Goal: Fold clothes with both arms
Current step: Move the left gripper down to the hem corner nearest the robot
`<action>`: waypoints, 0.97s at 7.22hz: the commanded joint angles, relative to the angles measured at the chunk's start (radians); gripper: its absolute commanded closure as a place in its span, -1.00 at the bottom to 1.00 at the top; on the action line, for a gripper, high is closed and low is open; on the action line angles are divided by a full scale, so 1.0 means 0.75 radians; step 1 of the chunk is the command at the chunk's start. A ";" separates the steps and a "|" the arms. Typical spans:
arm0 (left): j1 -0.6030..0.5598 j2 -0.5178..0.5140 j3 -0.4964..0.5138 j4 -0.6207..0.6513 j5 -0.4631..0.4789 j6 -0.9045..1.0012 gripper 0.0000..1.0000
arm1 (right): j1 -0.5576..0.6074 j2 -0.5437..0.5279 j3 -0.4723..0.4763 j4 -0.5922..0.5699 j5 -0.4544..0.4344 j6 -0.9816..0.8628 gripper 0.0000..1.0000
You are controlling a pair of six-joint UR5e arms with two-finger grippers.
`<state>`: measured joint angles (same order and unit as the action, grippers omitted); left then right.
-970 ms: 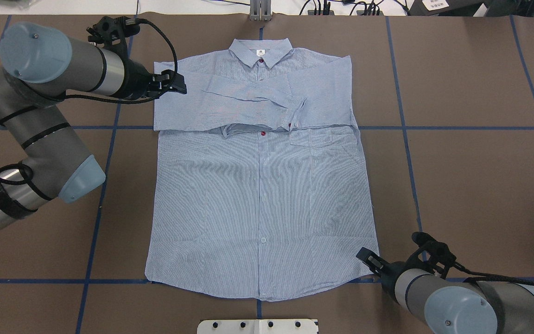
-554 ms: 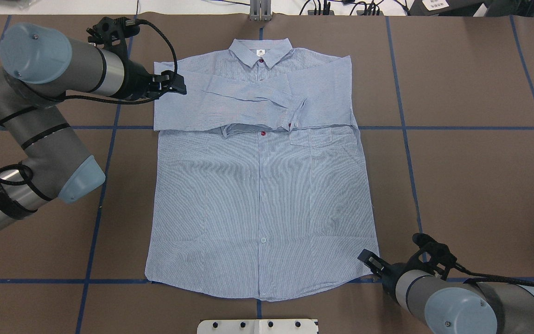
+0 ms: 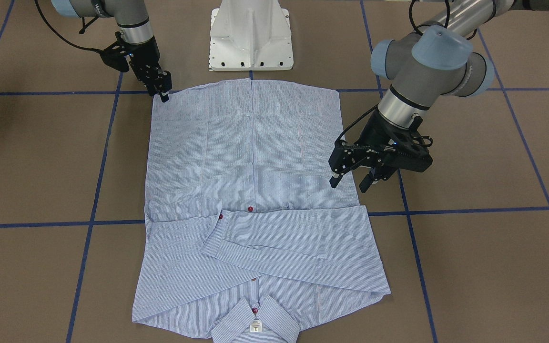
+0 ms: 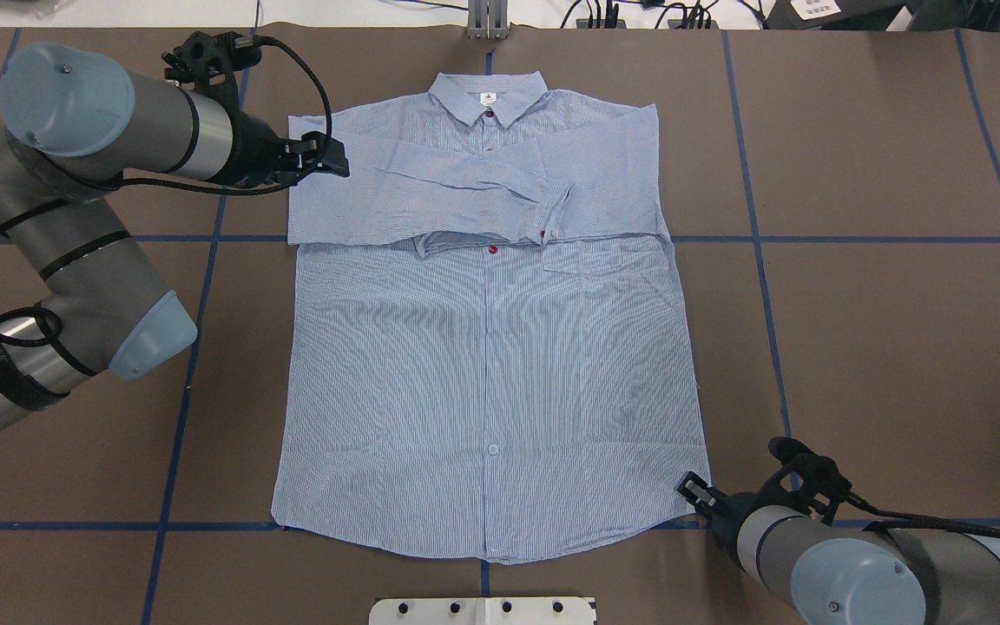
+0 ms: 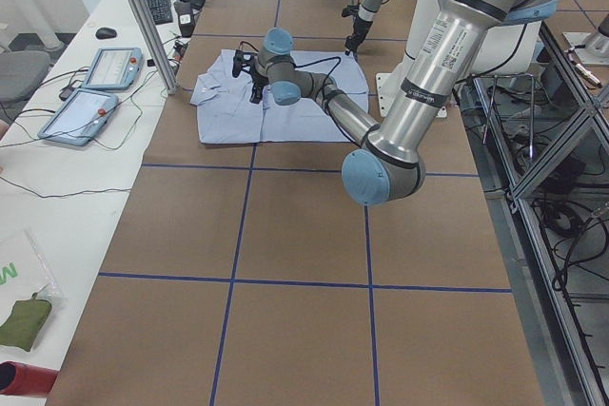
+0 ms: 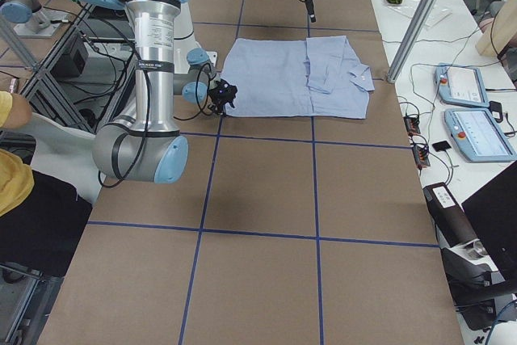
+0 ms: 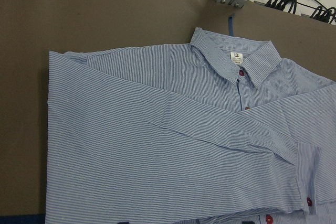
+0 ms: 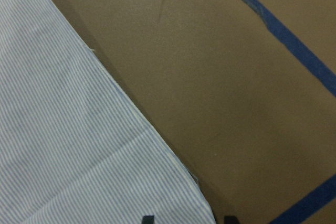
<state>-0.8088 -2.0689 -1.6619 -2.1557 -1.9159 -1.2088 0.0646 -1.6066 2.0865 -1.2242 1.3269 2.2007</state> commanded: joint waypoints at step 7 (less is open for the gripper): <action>0.255 0.389 -0.365 0.009 0.142 -0.380 -0.99 | 0.008 -0.014 0.045 0.000 0.004 -0.003 1.00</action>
<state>-0.7035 -1.8792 -1.8512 -2.1492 -1.8752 -1.4301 0.0702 -1.6156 2.1171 -1.2241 1.3296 2.1988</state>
